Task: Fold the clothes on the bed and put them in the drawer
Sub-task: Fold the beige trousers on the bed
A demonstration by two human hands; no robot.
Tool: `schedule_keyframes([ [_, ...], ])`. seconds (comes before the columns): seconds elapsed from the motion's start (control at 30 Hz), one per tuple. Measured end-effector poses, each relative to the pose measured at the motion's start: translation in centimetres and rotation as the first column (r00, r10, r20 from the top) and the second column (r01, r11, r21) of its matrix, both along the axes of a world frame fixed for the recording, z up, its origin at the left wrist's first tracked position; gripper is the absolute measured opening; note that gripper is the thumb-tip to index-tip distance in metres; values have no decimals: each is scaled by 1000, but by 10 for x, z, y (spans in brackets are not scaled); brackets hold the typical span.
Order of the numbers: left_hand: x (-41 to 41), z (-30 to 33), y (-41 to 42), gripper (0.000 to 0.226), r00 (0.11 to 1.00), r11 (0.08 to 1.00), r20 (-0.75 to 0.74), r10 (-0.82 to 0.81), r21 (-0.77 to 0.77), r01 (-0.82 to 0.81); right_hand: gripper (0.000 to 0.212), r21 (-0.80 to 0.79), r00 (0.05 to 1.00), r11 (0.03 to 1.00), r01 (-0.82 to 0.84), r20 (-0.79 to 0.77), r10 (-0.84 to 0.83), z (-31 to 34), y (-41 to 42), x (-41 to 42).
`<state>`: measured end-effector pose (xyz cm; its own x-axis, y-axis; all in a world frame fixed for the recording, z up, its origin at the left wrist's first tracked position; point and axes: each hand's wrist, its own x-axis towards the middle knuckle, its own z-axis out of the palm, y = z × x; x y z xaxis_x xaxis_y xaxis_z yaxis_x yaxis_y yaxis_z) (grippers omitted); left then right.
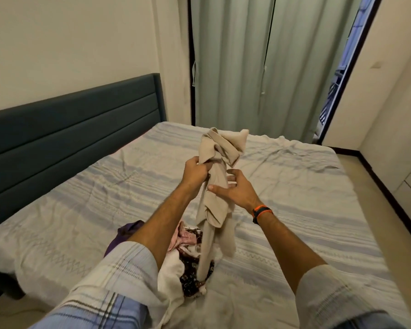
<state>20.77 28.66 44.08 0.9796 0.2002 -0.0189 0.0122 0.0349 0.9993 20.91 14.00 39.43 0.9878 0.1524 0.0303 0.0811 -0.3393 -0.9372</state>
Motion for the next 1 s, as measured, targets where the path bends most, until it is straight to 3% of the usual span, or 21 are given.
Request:
schedule_keyframes([
  [0.07,5,7,-25,17,1000,999,-6,8,-52,-8,84,0,1000,1000,13,24,-13,1,-18,4],
  [0.23,21,11,-76,8,1000,995,21,-9,-103,12,10,-65,962,989,133,250,-112,16,-71,21],
  [0.37,32,3,-112,10,998,994,18,-54,-94,56,15,-1,948,984,177,270,-170,19,-119,42],
  [0.5,35,-17,-137,60,997,997,-53,-56,54,59,23,78,958,988,137,242,-152,23,-150,61],
  [0.53,35,-20,-142,64,996,995,-45,-79,57,82,23,72,963,990,118,235,-132,24,-154,65],
  [0.63,37,-21,-156,57,991,982,42,-129,142,122,20,62,972,994,89,213,-100,23,-166,73],
  [0.73,46,-15,-165,64,984,951,121,-131,296,90,18,74,981,994,77,172,-89,21,-176,81],
  [0.87,61,-13,-172,50,933,838,246,-262,538,93,12,154,988,986,65,129,-86,28,-183,89],
  [1.0,77,-9,-171,46,912,727,292,-289,686,11,11,169,990,982,80,106,-98,36,-191,99],
])
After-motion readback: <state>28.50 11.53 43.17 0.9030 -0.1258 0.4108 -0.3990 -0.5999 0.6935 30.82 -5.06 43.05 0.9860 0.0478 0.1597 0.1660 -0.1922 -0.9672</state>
